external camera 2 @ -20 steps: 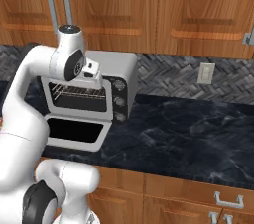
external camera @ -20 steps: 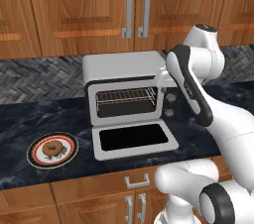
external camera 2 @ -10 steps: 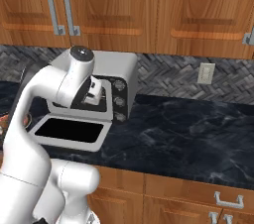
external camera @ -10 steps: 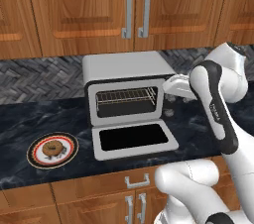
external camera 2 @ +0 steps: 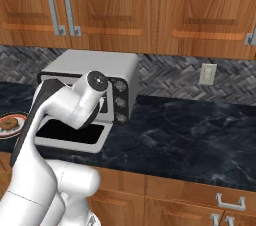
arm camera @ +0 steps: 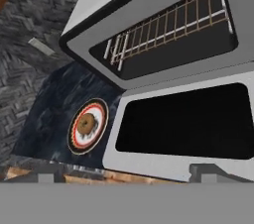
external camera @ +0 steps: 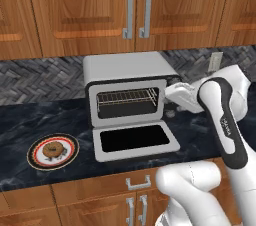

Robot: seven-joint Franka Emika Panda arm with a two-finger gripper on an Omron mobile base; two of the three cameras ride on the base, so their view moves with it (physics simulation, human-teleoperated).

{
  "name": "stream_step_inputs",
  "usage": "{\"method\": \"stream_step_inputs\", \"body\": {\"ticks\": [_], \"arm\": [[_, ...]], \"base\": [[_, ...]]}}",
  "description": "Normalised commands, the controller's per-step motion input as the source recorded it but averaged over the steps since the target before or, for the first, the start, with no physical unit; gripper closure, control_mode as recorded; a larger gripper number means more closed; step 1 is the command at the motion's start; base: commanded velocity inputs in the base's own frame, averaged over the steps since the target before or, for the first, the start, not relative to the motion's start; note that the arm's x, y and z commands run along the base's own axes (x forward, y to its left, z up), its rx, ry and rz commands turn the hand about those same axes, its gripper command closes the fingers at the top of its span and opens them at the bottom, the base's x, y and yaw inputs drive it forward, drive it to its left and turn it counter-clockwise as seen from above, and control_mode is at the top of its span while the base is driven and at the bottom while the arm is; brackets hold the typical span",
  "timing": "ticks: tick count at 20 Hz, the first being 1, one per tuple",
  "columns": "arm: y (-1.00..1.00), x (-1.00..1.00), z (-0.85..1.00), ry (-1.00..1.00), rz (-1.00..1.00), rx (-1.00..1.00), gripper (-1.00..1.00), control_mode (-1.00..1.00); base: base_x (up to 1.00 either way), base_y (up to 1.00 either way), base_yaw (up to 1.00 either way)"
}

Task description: Pick up the bagel from the plate, place it on the toaster oven rack, close the door, and set the timer.

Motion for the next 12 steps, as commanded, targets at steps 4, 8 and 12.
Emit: {"method": "stream_step_inputs", "body": {"ticks": [4, 8, 12], "arm": [[0.26, 0.22, -0.24, -0.01, 0.00, 0.17, -1.00, -1.00], [0.21, 0.25, -0.23, 0.00, -0.02, 0.04, -1.00, -1.00], [0.27, 0.27, -0.20, 0.00, -0.01, 0.00, -1.00, -1.00]], "base": [[0.00, 0.00, 0.00], [0.00, 0.00, 0.00], [0.00, 0.00, 0.00]]}}
